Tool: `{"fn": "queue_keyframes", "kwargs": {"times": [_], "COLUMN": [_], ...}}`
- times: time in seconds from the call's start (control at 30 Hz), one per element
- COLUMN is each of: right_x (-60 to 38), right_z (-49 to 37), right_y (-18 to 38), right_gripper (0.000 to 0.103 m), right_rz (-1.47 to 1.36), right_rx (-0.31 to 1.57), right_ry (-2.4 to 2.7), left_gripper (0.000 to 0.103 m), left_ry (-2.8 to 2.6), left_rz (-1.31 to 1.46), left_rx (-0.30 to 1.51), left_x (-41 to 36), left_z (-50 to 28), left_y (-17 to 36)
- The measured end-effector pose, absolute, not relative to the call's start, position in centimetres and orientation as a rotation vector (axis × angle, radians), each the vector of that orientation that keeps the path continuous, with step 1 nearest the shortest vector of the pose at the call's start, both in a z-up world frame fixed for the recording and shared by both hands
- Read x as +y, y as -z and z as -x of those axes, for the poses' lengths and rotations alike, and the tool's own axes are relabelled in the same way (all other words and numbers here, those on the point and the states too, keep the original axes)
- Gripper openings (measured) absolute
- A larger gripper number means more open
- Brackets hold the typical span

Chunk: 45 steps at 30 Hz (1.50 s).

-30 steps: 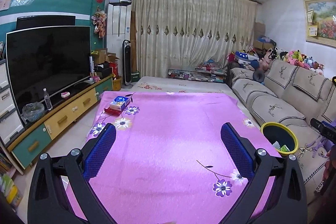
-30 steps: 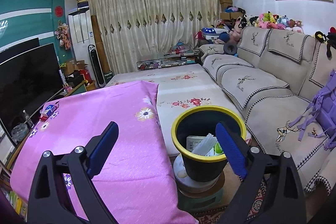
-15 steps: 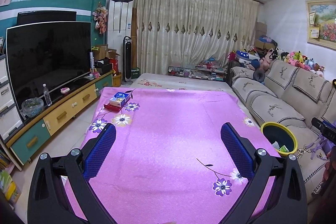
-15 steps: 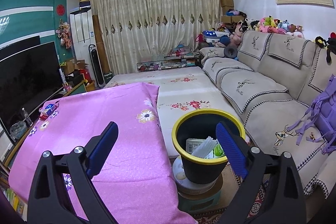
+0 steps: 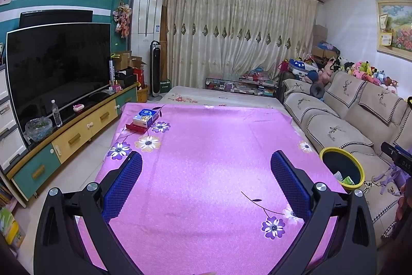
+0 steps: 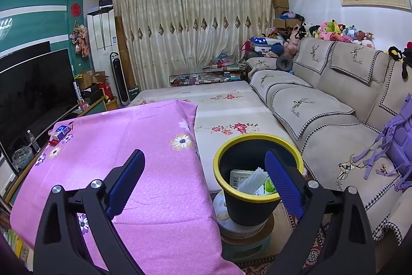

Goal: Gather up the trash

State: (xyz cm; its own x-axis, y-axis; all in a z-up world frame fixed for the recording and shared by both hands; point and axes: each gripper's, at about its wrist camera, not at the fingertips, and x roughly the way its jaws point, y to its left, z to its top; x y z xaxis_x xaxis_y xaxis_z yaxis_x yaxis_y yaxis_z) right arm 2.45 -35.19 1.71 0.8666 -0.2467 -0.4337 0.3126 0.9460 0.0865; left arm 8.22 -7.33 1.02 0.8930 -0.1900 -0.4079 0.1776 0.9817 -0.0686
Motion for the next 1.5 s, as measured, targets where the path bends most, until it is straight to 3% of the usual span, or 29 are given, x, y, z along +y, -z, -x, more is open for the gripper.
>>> {"fn": "queue_keyframes", "kwargs": {"times": [1.5], "right_x": [-34.2], "right_z": [-3.7], "right_y": [-0.3], "right_gripper": [0.09], "right_rz": [-0.149], "right_rx": [0.462], "right_ry": [0.281], "left_gripper": [0.098], "left_ry": [0.224], "left_rz": [0.033], "left_rx": [0.468], "left_x": [-7.7], "left_z": [-9.5], "left_y": [0.2]}}
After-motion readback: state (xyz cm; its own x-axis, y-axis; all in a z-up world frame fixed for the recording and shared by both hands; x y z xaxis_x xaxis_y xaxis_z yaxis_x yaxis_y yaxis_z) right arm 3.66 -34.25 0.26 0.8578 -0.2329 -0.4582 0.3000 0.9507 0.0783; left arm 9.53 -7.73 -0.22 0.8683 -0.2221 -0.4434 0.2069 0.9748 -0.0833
